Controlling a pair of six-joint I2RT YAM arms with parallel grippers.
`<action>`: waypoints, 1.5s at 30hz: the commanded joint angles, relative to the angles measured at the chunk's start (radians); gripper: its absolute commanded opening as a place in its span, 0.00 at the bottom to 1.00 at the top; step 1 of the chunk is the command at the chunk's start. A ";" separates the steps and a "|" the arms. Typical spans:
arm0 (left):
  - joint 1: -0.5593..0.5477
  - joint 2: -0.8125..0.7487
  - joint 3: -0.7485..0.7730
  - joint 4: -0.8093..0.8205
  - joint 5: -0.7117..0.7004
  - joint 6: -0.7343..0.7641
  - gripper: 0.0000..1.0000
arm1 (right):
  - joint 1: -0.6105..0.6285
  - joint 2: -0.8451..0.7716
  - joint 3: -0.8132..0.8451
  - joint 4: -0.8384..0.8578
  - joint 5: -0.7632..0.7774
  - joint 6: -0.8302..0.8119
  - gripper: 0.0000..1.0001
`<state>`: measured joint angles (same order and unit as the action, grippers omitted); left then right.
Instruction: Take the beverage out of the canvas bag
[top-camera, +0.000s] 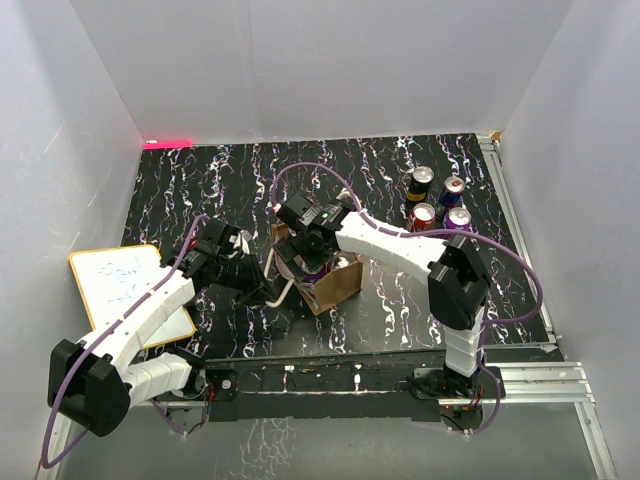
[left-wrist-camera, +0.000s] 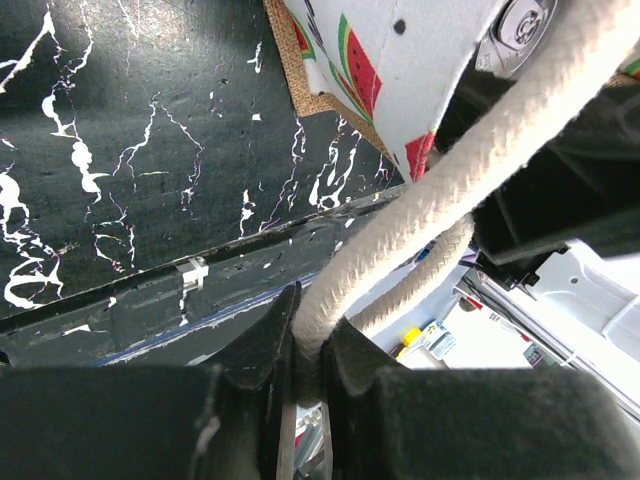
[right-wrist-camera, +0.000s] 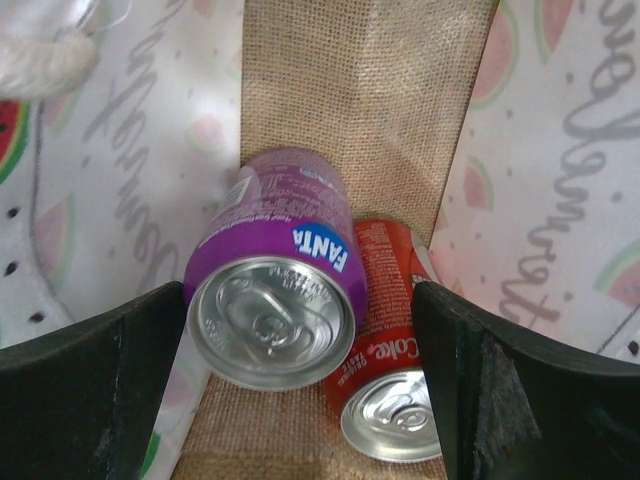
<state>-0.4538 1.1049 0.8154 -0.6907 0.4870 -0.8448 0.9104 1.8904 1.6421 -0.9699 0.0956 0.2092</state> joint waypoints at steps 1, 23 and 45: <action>0.001 -0.015 -0.005 -0.036 0.022 0.020 0.00 | 0.019 0.037 0.007 -0.016 0.047 -0.020 0.98; 0.001 0.062 0.055 -0.032 0.004 0.061 0.00 | 0.028 0.040 0.084 -0.015 -0.003 0.013 0.44; 0.001 0.037 0.042 -0.062 -0.017 0.092 0.00 | -0.066 -0.229 0.321 -0.033 0.015 0.198 0.08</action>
<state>-0.4534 1.1667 0.8436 -0.7124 0.4671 -0.7670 0.8951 1.7863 1.8580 -1.0473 0.1066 0.3721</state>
